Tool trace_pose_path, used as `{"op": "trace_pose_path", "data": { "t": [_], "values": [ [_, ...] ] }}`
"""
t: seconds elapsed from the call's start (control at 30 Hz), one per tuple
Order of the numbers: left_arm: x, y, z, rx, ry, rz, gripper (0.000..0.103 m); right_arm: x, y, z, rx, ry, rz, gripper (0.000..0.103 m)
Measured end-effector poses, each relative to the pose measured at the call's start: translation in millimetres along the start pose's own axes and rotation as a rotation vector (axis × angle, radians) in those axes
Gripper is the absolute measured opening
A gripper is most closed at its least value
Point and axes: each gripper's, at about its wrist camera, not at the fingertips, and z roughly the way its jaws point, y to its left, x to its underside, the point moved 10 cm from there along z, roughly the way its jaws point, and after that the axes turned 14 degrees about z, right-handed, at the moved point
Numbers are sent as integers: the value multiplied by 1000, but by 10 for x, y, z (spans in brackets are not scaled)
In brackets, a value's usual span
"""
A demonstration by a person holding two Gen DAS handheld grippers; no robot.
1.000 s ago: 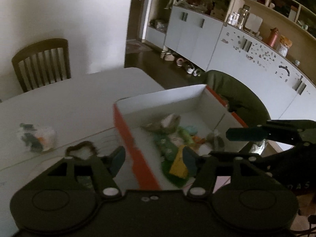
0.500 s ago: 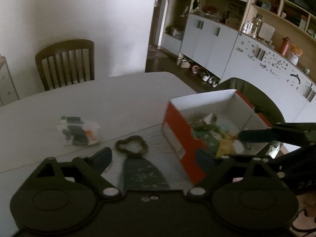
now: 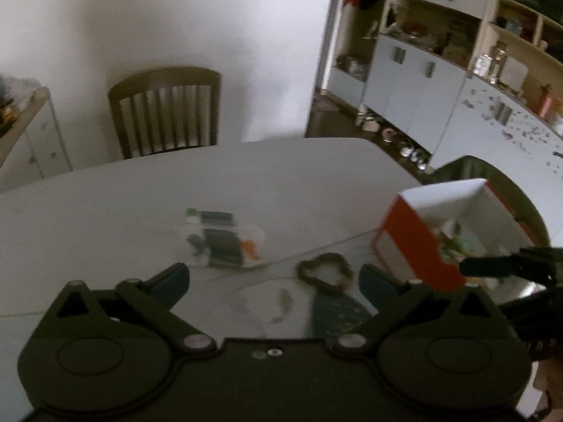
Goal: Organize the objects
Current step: 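Withdraw both grippers from the shoebox toward the table, then grasp the white printed plastic bag with the left gripper while the right grasps the brown hair tie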
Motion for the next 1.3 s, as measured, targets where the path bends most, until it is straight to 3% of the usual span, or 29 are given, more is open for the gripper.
{"op": "trace_pose_path", "data": {
  "t": [0.47, 0.87, 1.1, 1.3],
  "values": [
    [-271, 439, 662, -21, 40, -54, 102, 68, 88, 754, 57, 75, -58, 83],
    [-321, 779, 1316, -65, 159, -105, 102, 70, 63, 1349, 75, 151, -99, 83],
    [-210, 891, 1642, -47, 229, -181, 99, 93, 28, 1603, 79, 183, -110, 82],
    [-42, 872, 1797, -22, 280, -203, 86, 72, 34, 1744, 78, 201, -121, 66]
  ]
}}
